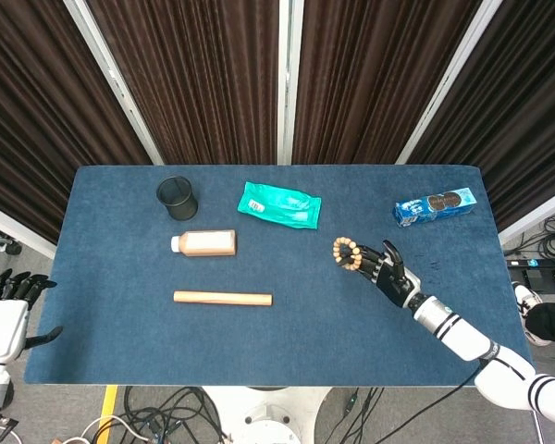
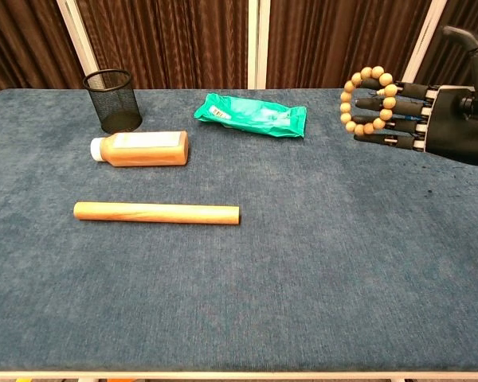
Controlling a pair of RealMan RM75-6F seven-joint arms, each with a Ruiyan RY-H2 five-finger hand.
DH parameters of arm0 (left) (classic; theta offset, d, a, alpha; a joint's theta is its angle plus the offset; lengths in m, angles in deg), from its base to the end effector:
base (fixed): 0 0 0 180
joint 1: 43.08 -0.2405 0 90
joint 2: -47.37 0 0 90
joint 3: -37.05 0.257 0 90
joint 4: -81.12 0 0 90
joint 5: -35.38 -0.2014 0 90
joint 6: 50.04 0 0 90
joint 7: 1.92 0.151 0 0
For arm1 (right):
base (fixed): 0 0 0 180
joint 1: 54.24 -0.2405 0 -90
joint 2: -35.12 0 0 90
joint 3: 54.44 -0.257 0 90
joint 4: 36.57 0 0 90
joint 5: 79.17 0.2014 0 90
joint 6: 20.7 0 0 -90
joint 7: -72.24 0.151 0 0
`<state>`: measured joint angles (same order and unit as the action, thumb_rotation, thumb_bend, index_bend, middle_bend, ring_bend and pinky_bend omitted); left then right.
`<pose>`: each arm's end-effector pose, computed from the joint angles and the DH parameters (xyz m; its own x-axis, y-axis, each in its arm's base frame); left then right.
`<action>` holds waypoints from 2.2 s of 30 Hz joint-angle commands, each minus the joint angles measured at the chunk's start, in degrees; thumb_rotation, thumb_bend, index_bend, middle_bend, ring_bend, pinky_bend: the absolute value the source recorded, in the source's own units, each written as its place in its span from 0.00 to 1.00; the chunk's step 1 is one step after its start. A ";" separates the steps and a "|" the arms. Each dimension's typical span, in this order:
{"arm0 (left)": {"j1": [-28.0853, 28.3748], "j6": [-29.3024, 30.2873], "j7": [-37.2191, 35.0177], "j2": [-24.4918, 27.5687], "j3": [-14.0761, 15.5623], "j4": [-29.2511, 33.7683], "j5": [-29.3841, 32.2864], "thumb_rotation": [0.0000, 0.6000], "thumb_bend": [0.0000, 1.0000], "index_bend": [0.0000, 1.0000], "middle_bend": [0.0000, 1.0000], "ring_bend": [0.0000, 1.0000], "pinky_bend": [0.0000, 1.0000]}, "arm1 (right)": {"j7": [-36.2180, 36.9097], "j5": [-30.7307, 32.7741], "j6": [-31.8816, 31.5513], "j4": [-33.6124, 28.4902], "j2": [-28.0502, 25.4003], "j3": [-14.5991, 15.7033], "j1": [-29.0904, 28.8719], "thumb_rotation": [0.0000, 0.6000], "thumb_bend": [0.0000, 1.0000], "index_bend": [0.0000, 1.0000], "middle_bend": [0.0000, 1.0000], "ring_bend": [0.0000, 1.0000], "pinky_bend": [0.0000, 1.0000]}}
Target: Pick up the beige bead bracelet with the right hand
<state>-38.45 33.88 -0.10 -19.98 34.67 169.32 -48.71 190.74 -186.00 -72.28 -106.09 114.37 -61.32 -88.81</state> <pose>-0.3249 0.1851 0.1539 0.4356 0.0322 0.8996 0.8992 0.0296 -0.4365 -0.2240 -0.3329 0.0336 -0.8276 -0.5387 0.1577 -0.4164 0.4009 -0.8161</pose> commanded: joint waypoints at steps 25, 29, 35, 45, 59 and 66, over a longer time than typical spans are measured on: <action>0.01 -0.53 -1.09 -0.63 0.46 -0.90 -0.12 1.00 0.04 0.30 0.21 0.12 0.06 | 29.94 3.82 -4.04 1.12 3.46 13.91 -10.73 0.00 0.14 0.87 0.60 0.31 0.18; -0.07 -0.77 -1.31 -0.82 0.66 -1.19 0.02 1.00 0.04 0.30 0.21 0.12 0.06 | 15.80 7.65 -2.57 1.10 3.94 12.72 -10.00 0.00 0.27 0.86 0.63 0.32 0.18; 0.36 -1.50 -1.55 -1.03 0.60 -1.45 0.12 1.00 0.04 0.30 0.21 0.12 0.06 | -17.35 19.92 2.07 -3.47 5.09 8.22 -6.85 0.00 0.48 0.82 0.66 0.34 0.18; 0.78 -2.29 -1.27 -1.06 0.54 -0.91 0.53 1.00 0.04 0.30 0.21 0.12 0.06 | -39.70 31.59 3.27 -9.24 6.14 3.27 -3.79 0.18 0.38 0.72 0.64 0.32 0.18; 0.86 -2.34 -1.68 -1.45 0.54 -1.49 0.64 1.00 0.04 0.30 0.21 0.12 0.06 | -42.77 31.02 3.09 -9.09 7.74 -0.01 -0.82 0.49 0.42 0.69 0.63 0.32 0.21; 0.70 -2.05 -1.96 -1.66 0.65 -2.02 0.51 1.00 0.04 0.30 0.21 0.12 0.06 | -39.39 26.50 0.90 -6.71 8.57 0.15 0.37 0.49 0.43 0.69 0.64 0.32 0.21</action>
<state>-37.73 31.81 -2.07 -21.63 35.33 167.31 -48.21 150.44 -158.29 -70.58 -113.62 122.61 -61.33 -88.84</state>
